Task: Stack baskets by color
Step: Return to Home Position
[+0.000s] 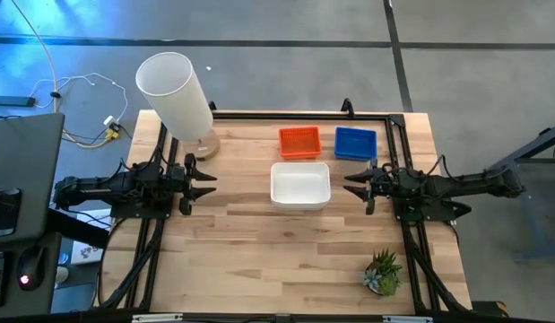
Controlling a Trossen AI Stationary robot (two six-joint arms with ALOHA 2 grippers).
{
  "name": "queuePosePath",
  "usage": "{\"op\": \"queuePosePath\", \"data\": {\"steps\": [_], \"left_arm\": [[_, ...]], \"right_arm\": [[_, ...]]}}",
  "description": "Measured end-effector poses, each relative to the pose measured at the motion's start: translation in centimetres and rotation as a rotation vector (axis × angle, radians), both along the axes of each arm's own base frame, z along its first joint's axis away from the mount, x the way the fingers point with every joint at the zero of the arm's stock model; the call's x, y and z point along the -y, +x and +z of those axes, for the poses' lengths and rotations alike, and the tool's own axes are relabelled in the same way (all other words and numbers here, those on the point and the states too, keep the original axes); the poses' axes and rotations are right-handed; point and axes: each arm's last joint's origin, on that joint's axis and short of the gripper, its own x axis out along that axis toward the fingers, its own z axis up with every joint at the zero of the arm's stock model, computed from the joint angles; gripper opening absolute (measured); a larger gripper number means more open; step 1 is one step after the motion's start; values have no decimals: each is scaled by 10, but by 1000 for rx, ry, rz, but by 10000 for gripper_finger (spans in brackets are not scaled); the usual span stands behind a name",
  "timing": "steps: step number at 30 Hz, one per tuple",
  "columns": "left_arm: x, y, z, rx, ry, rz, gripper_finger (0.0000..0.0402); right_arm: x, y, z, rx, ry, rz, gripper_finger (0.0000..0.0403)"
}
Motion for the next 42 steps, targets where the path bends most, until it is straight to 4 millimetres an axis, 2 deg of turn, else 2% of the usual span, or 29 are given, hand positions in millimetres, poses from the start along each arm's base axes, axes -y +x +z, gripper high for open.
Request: {"op": "queuePosePath", "data": {"steps": [3, 8, 17, 42], "left_arm": [[0, 0, 0, 0, 0, 0, 140], [0, 0, 0, 0, 0, 0, 140], [0, 0, 0, 0, 0, 0, 140], [0, 0, 0, 0, 0, 0, 140]], "right_arm": [[0, -2, -1, -6, 11, -2, 142], [1, -4, 1, -2, -65, -6, 142], [4, -5, 0, -19, -102, -121, 142], [4, -5, 0, -21, -103, -120, 142]]}}
